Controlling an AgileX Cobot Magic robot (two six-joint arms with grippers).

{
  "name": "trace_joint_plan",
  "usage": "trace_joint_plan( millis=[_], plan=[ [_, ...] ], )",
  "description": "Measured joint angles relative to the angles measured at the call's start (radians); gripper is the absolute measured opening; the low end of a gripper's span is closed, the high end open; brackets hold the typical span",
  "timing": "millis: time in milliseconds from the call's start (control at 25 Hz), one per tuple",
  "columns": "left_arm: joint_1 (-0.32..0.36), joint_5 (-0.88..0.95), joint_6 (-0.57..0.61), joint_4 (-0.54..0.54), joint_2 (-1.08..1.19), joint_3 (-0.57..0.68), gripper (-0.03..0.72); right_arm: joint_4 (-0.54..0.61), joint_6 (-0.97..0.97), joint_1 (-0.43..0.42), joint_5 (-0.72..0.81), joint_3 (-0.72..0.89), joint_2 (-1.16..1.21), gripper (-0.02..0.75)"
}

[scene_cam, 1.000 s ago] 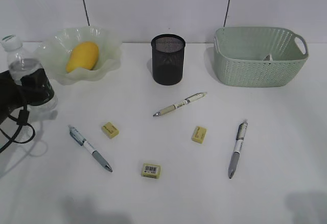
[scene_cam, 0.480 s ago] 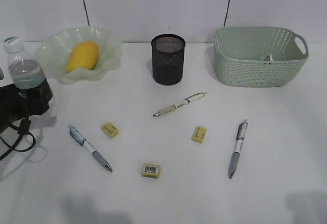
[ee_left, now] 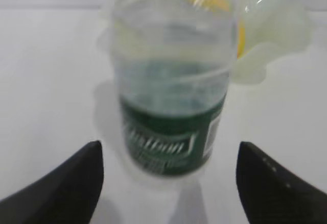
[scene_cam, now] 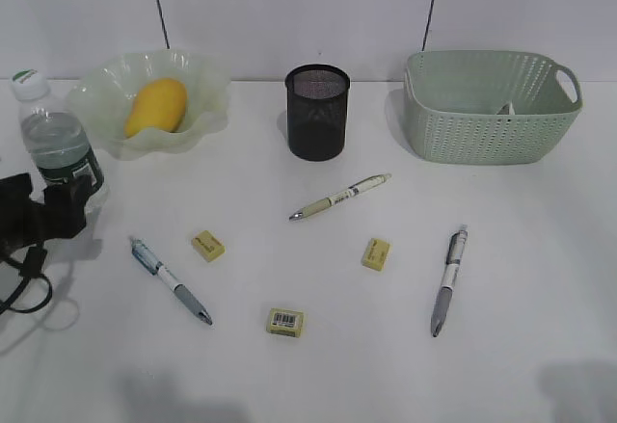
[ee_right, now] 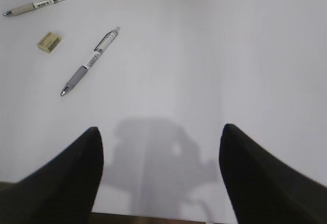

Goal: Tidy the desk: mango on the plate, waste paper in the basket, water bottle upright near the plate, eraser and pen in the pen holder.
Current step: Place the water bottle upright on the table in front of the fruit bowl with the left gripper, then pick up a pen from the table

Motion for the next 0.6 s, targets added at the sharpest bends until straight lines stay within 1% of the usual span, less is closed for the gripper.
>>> trace_joint_plan(
  millis=[160, 320, 520, 600],
  plan=[
    [0.000, 0.001, 0.000, -0.009, -0.032, 0.051, 0.617, 0.000, 0.000, 0.000, 0.000, 0.000, 0.000, 0.561],
    [0.000, 0.000, -0.004, 0.008, -0.100, 0.111, 0.615, 0.000, 0.000, 0.000, 0.000, 0.000, 0.000, 0.561],
    [0.000, 0.002, -0.061, 0.049, -0.235, 0.186, 0.597, 0.000, 0.000, 0.000, 0.001, 0.000, 0.000, 0.561],
    [0.000, 0.039, -0.073, 0.056, -0.309, 0.200, 0.595, 0.000, 0.000, 0.000, 0.001, 0.000, 0.000, 0.561]
  ],
)
